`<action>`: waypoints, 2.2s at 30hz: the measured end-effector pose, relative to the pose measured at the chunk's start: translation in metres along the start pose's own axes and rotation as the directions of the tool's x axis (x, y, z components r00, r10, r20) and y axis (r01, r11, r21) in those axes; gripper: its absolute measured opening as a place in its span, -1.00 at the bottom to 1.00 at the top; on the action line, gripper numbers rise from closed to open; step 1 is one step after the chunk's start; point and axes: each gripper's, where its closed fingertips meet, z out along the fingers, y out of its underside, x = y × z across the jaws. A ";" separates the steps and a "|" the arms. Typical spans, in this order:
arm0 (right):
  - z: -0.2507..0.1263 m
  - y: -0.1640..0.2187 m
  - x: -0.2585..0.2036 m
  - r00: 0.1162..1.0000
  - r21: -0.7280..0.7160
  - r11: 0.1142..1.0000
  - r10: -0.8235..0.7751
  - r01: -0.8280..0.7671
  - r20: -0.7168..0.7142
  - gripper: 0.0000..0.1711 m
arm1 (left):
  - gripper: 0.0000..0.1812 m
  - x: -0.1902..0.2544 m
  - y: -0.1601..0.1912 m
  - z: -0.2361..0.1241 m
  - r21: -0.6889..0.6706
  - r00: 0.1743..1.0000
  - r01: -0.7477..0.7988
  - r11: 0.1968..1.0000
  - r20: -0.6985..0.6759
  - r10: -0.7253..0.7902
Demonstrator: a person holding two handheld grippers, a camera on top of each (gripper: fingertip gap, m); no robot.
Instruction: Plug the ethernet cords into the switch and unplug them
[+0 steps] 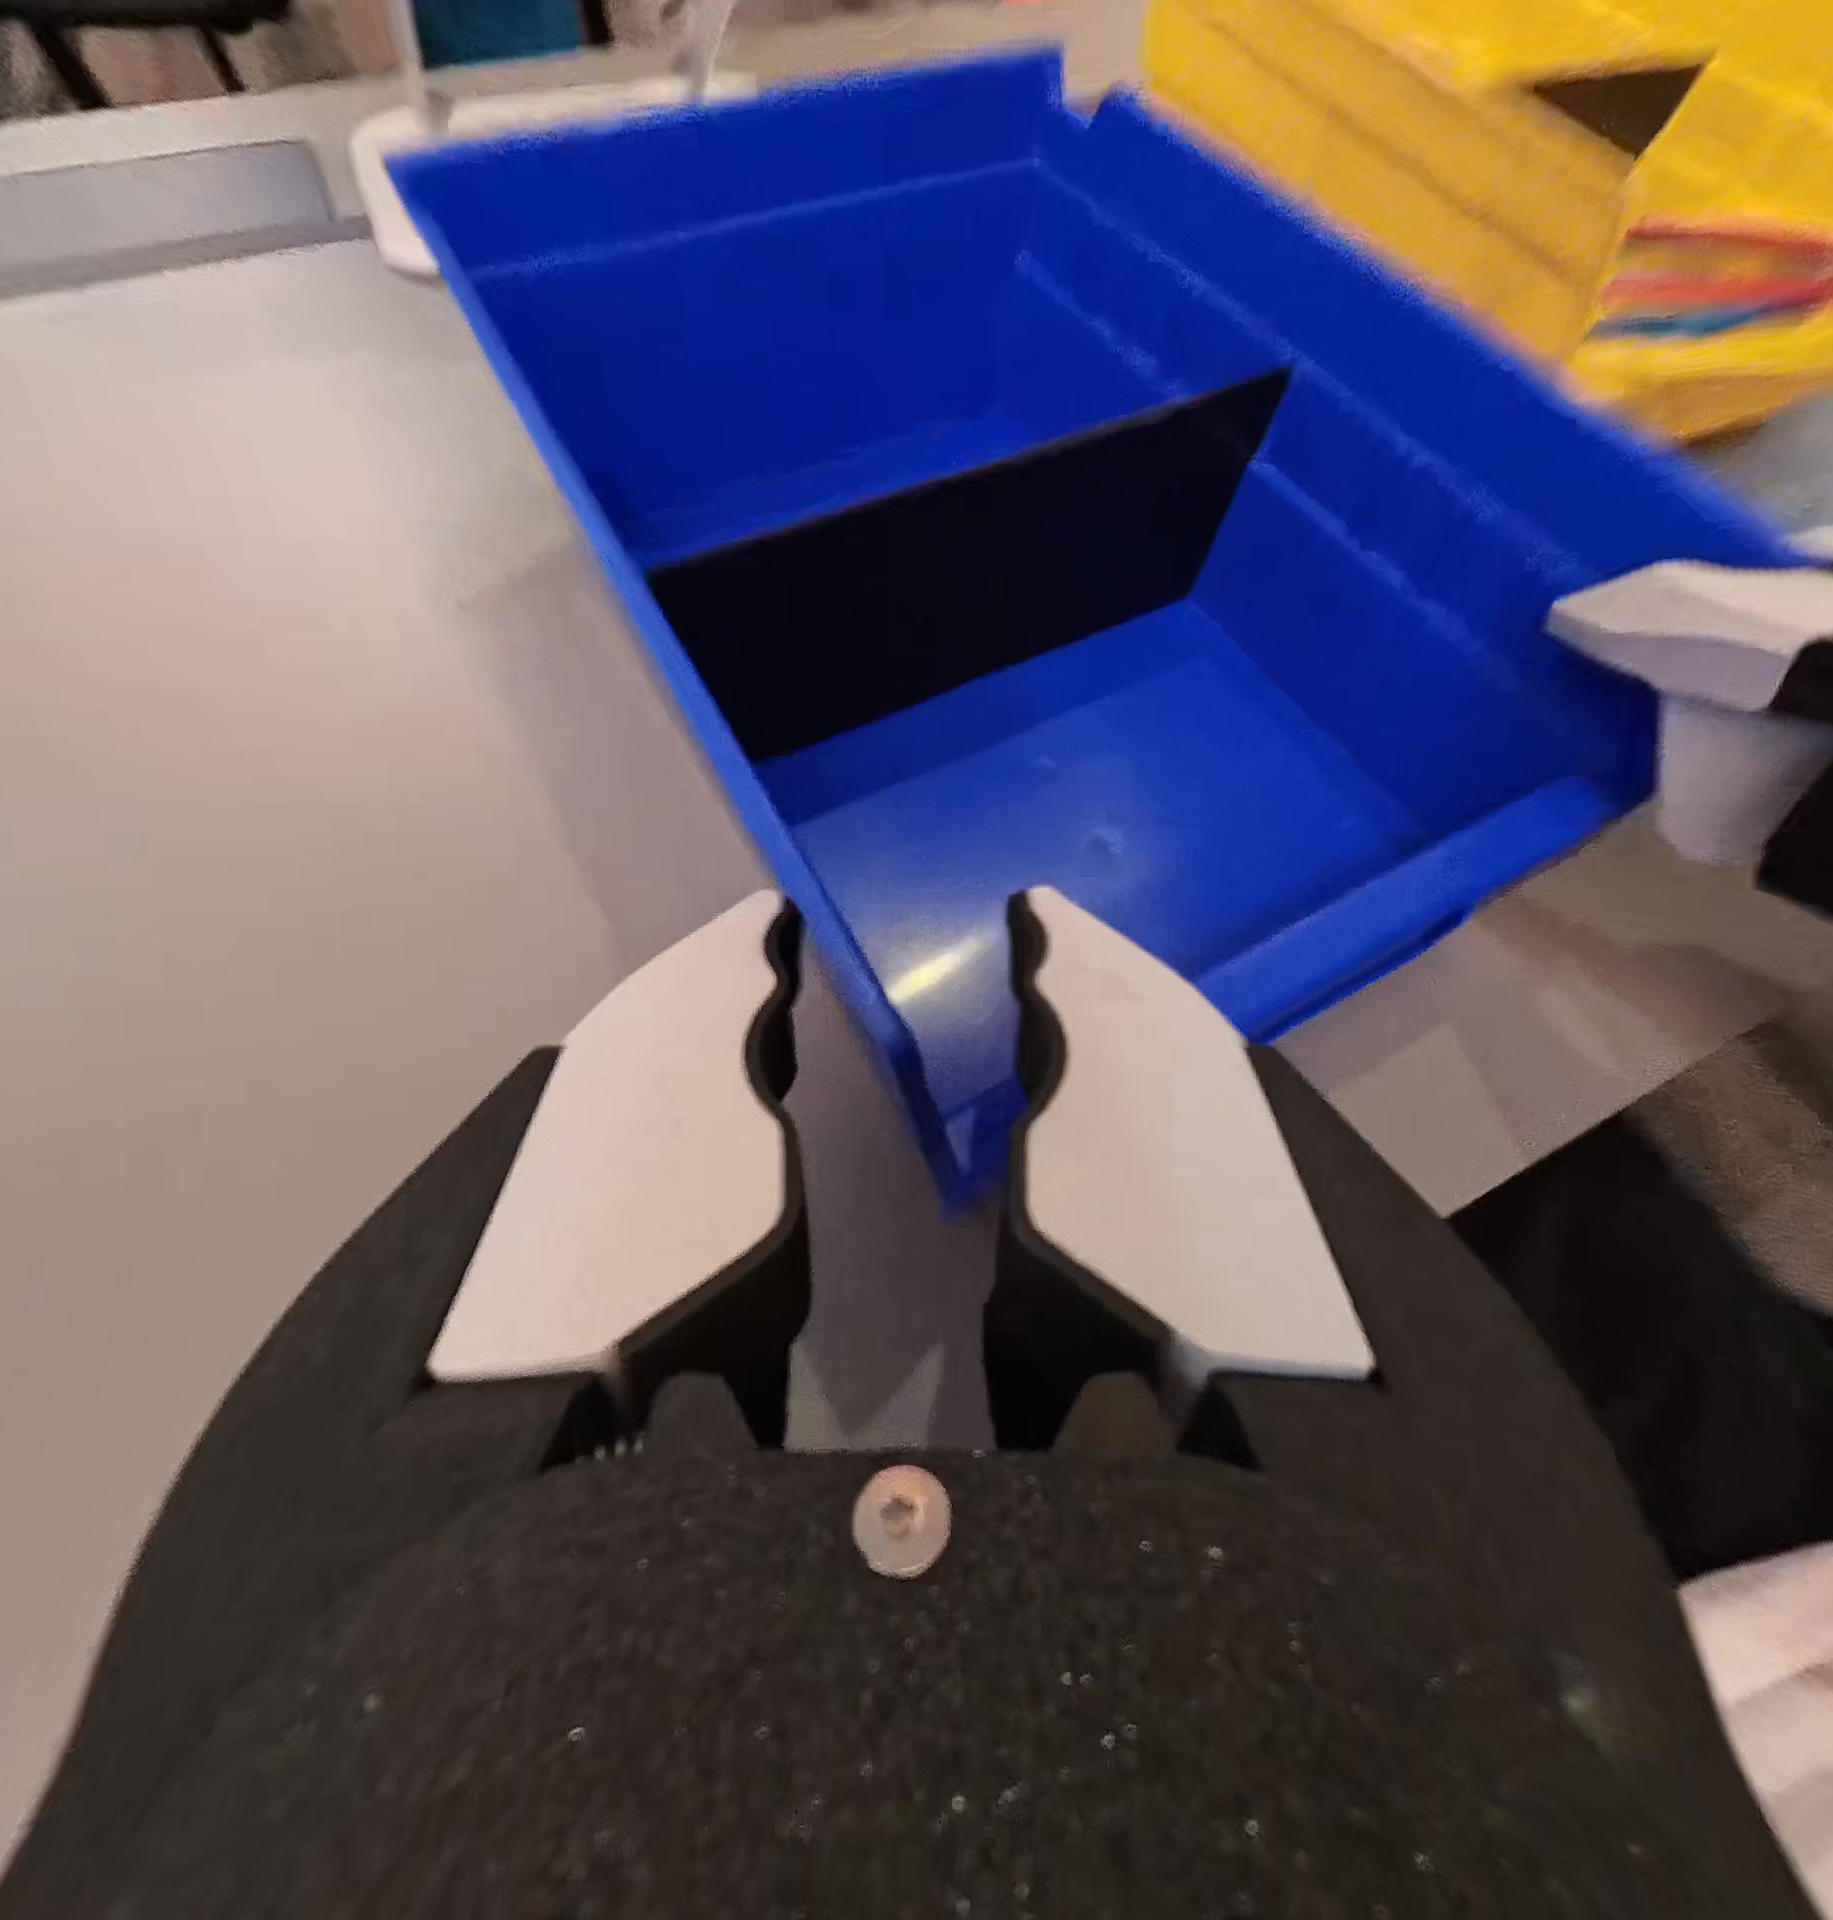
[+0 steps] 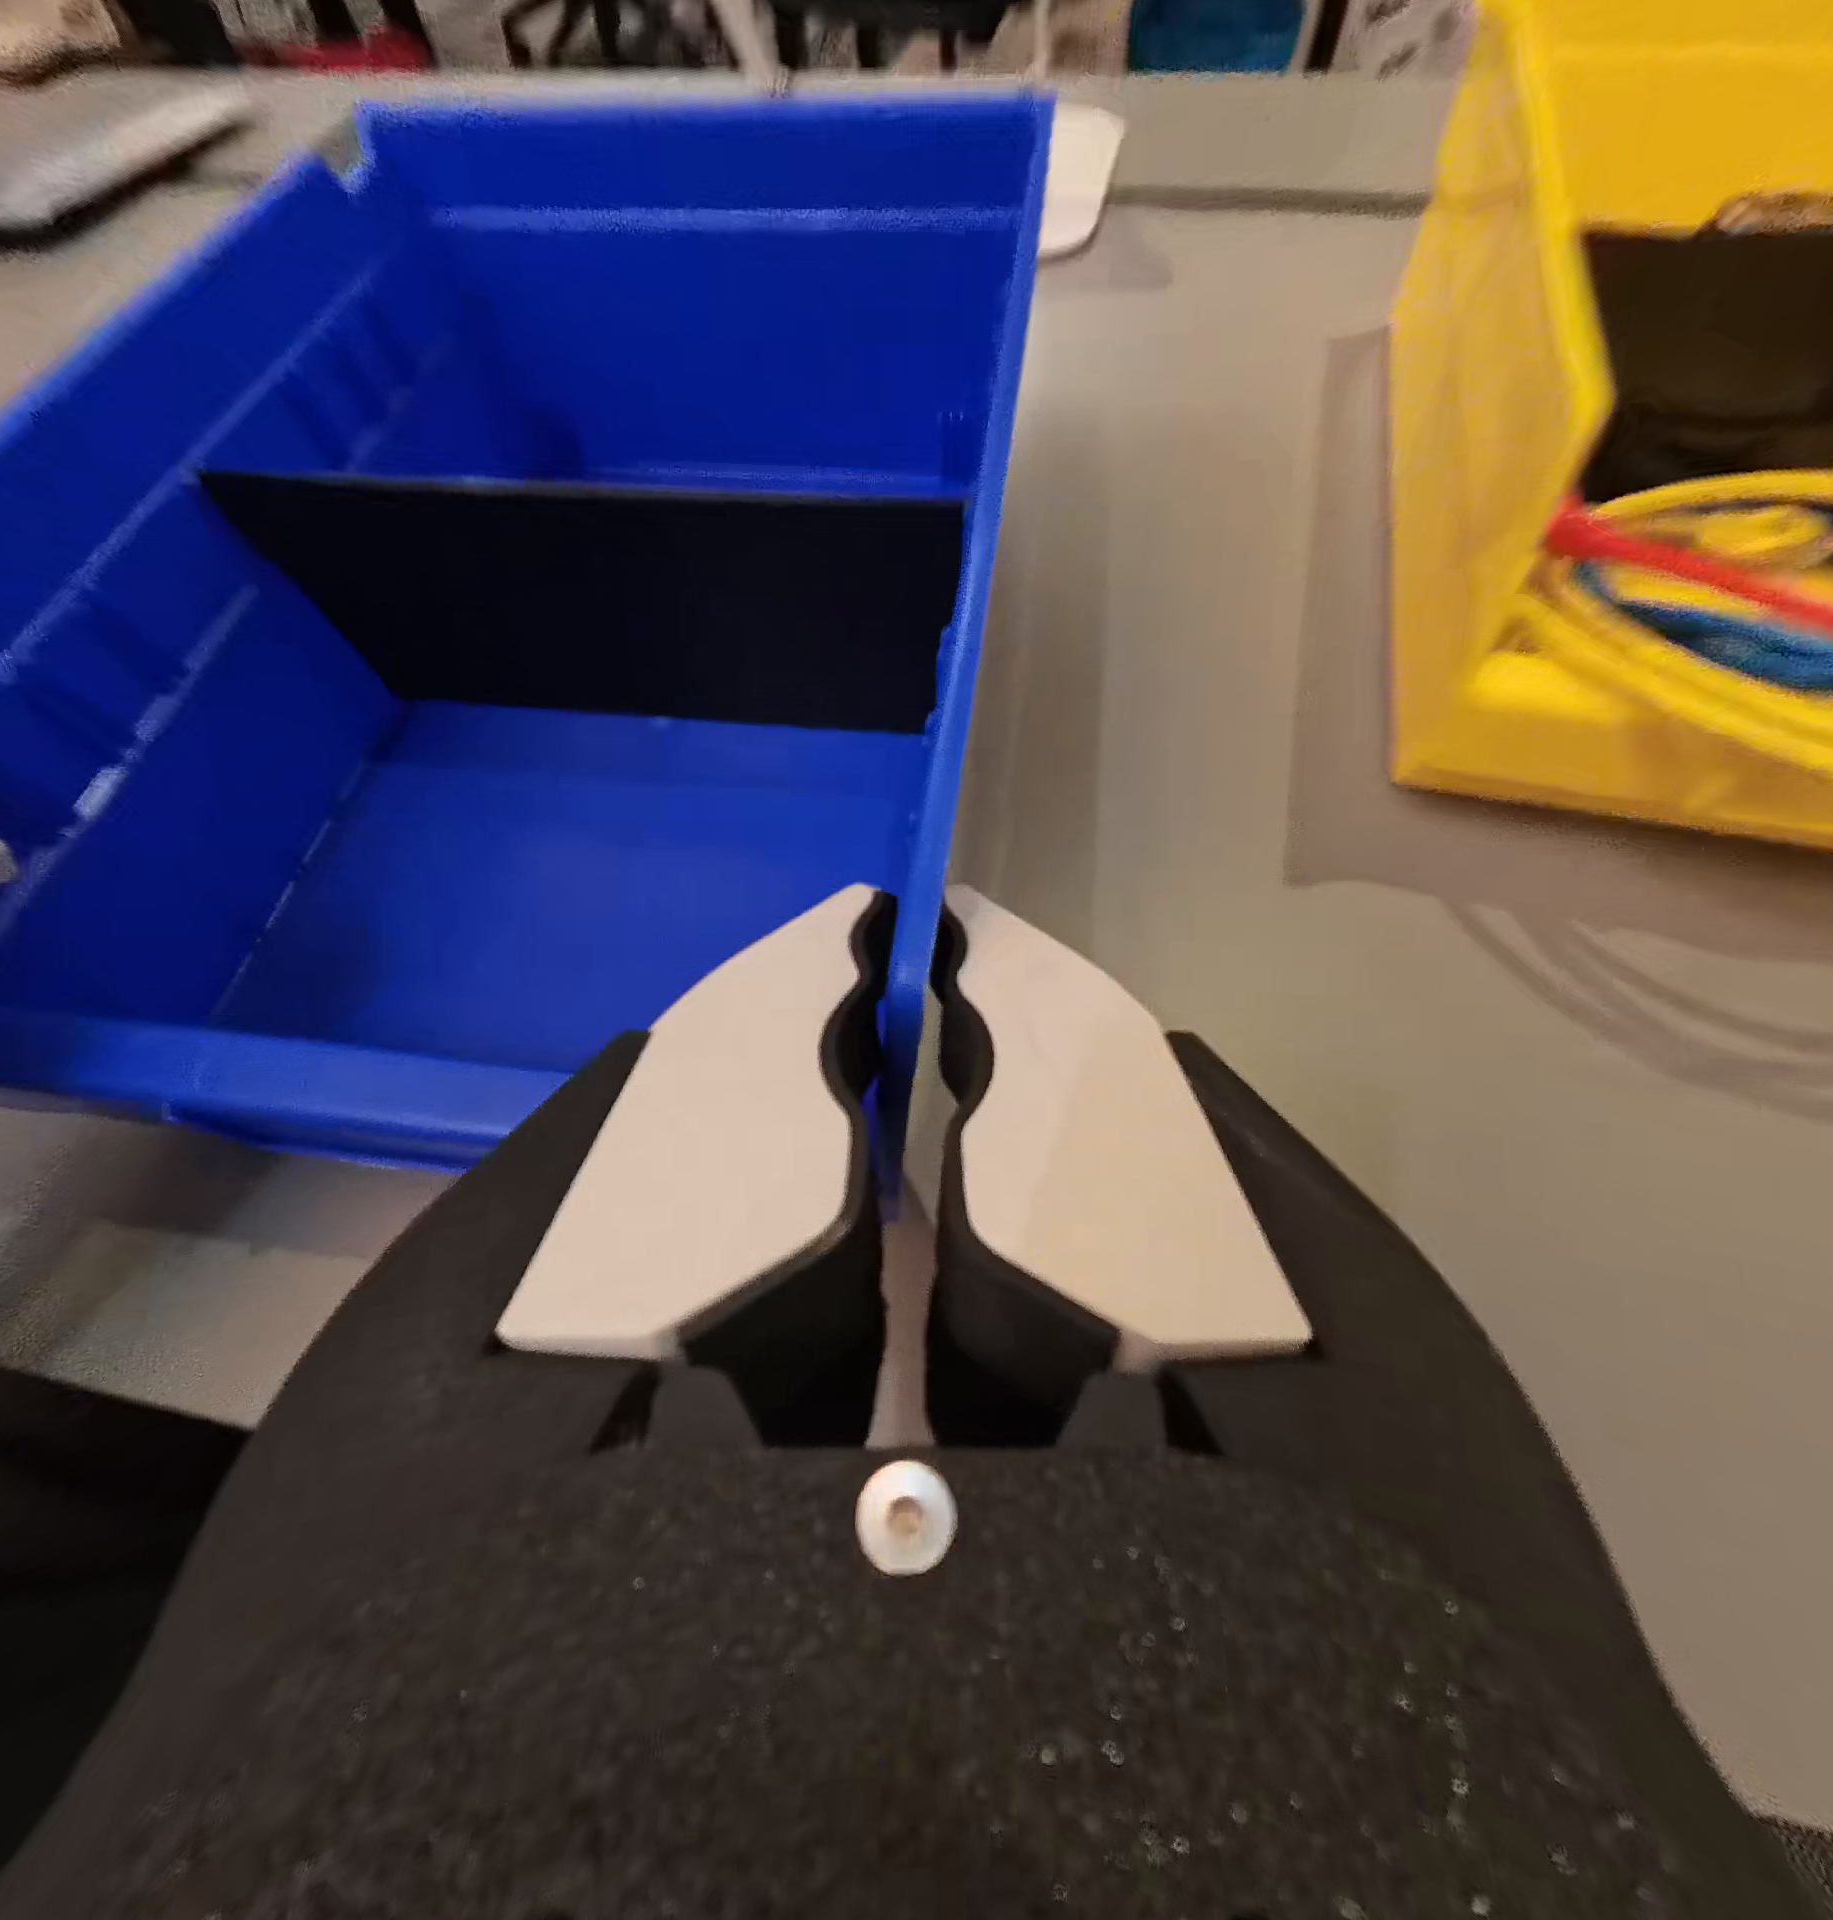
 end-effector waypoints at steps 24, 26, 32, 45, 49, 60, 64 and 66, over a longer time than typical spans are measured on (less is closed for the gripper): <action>0.028 -0.044 0.337 0.931 0.144 0.975 0.204 -0.167 -0.303 -0.55 | -0.70 0.204 -0.134 0.212 -0.135 0.997 0.014 0.991 0.071 -0.005; 0.035 -0.042 0.337 0.937 0.148 0.970 0.226 -0.192 -0.265 -0.71 | -0.79 0.199 -0.128 0.222 -0.185 0.996 0.052 0.981 0.079 -0.038; 0.039 -0.044 0.326 0.939 0.160 0.956 0.275 -0.245 -0.207 -0.95 | -0.85 0.202 -0.112 0.247 -0.305 0.972 0.235 0.923 0.068 -0.225; -0.025 -0.094 0.294 0.913 0.306 0.946 0.219 -0.111 -0.345 -0.94 | -0.51 0.211 -0.165 0.203 -0.055 0.981 0.149 0.987 -0.117 -0.155; -0.032 -0.137 0.243 0.934 0.378 0.923 0.201 -0.079 -0.296 -0.94 | -0.51 0.163 -0.195 0.161 0.049 0.986 0.144 0.988 -0.090 -0.139; 0.034 -0.222 -0.045 0.990 0.426 0.895 0.141 -0.131 0.007 -0.95 | -0.49 -0.107 -0.190 0.003 0.192 0.964 0.177 0.965 0.166 -0.209; 0.072 -0.217 -0.153 0.980 0.375 0.906 0.171 -0.198 0.103 -0.95 | -0.48 -0.202 -0.151 -0.041 0.177 0.935 0.195 0.965 0.263 -0.238; 0.091 -0.209 -0.196 0.978 0.329 0.923 0.161 -0.198 0.136 -0.95 | -0.47 -0.239 -0.131 -0.053 0.162 0.930 0.201 0.966 0.280 -0.240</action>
